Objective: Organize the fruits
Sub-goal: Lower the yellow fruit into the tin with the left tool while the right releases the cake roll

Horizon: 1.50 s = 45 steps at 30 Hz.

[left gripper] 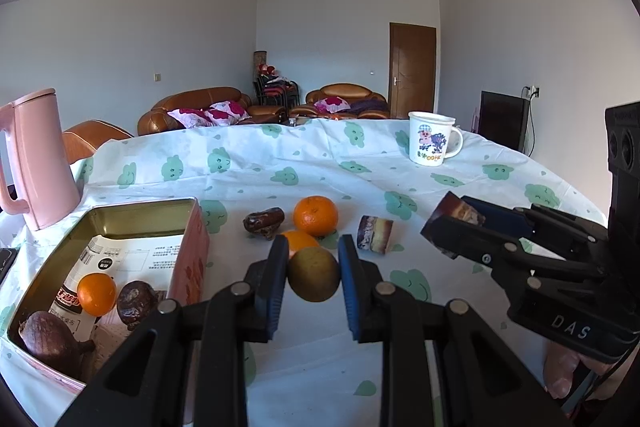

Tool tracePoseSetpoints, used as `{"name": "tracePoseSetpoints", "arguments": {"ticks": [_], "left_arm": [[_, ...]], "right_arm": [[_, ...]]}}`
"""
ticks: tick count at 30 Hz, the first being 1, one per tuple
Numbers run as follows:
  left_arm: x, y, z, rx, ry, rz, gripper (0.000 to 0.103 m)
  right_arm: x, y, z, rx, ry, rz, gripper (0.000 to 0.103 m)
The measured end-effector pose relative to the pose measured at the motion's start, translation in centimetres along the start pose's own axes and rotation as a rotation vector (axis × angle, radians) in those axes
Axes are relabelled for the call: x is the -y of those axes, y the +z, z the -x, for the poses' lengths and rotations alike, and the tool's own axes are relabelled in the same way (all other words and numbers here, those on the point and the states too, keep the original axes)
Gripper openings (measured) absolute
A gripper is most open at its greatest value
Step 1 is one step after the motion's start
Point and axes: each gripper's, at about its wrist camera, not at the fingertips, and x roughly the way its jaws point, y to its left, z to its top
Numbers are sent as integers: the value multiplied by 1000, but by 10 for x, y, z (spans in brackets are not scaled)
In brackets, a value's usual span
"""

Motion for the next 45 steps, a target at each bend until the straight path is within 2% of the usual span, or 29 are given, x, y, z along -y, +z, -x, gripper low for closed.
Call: {"name": "tracePoseSetpoints", "arguments": {"ticks": [10,15,19,24,33,41,45], "left_arm": [[0,0,9,50,3,-1,27],[-3,1,12,53,-3,14,27],[-14,9,23,76,6,30,27],[-37,18,34,73,41,57,27],[-101,27,42,57,159,125,27],[-151,24,43,22,247,186,27],[-168,18,38,-21,265,210,27]], "right_arm": [[-1,-1,5,36,7,14,37],[-4,1,3,18,-4,25,37],[-12,10,-2,-4,23,29,37],[-34,31,-10,-7,80,58,37],[-86,66,-34,-18,169,139,37],[-122,71,-66,-73,234,167,37],[-142,63,-82,-117,268,190,37]]}}
